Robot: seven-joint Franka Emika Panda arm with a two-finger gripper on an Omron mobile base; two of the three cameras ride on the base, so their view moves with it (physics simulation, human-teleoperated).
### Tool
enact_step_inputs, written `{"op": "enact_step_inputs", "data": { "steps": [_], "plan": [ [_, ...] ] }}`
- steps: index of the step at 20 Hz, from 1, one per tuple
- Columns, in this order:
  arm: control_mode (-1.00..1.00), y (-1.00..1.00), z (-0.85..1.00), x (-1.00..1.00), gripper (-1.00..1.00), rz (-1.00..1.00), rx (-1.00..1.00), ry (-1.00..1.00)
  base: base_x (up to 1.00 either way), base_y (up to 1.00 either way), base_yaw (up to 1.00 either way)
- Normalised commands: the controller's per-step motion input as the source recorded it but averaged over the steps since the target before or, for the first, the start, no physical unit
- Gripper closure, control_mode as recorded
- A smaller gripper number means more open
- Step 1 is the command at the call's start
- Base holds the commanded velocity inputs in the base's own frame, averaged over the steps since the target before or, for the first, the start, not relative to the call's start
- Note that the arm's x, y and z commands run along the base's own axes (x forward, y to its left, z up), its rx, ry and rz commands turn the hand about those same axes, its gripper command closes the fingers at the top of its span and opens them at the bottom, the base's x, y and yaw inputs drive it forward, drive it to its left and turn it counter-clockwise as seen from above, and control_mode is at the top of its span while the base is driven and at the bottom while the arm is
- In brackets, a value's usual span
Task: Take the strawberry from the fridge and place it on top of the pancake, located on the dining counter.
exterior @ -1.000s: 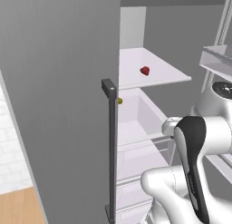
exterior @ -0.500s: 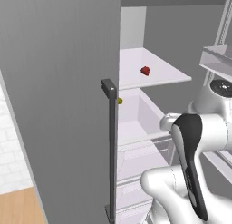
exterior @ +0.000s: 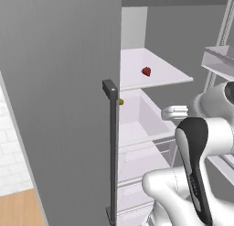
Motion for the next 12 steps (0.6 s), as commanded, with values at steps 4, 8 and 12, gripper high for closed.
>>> {"op": "enact_step_inputs", "data": {
  "steps": [4, 8, 12],
  "plan": [
    [-1.00, 0.29, 0.37, 0.44, -1.00, 0.01, -0.18, 0.02, 0.00, 0.00, 0.00],
    [-1.00, -0.16, 0.03, 0.57, -1.00, 0.03, -0.01, 0.01, 0.00, 0.00, 0.00],
    [-1.00, -0.06, 0.00, 0.82, -1.00, 0.04, 0.01, 0.00, 0.00, 0.00, 0.00]
  ]
}}
